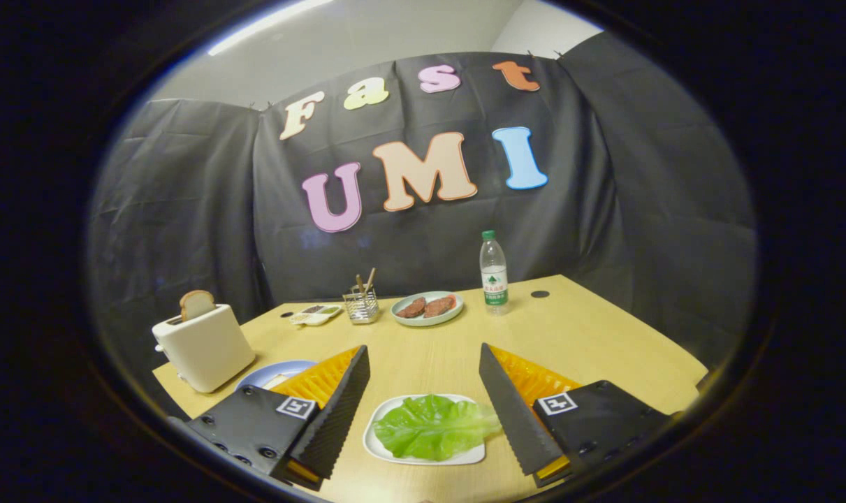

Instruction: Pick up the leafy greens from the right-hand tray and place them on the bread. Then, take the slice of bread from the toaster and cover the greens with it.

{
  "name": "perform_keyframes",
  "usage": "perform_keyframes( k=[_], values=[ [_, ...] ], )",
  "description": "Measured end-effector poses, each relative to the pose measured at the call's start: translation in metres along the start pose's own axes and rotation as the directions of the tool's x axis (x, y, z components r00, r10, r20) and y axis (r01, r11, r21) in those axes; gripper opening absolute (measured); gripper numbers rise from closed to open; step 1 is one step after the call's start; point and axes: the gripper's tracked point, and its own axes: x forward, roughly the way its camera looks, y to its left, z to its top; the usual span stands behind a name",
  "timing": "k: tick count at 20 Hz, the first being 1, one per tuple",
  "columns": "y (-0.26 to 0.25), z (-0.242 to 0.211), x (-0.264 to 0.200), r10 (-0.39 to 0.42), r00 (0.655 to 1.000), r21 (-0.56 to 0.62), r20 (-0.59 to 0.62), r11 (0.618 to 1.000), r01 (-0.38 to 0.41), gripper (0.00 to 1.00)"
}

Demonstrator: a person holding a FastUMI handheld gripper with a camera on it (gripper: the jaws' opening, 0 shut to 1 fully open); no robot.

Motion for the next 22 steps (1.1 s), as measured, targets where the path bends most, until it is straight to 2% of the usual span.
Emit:
perform_keyframes(
  k=[14, 18, 22],
  values=[
    [-0.016, -0.024, 0.013, -0.034, 0.997, -0.025, -0.076, 0.999, 0.032, 0.99],
    [-0.04, -0.043, 0.023, -0.087, 0.986, -0.013, -0.139, 0.996, 0.086, 0.99],
    [-0.067, -0.069, 0.032, -0.162, 0.962, -0.014, -0.222, 0.987, 0.163, 0.99]
  ],
)
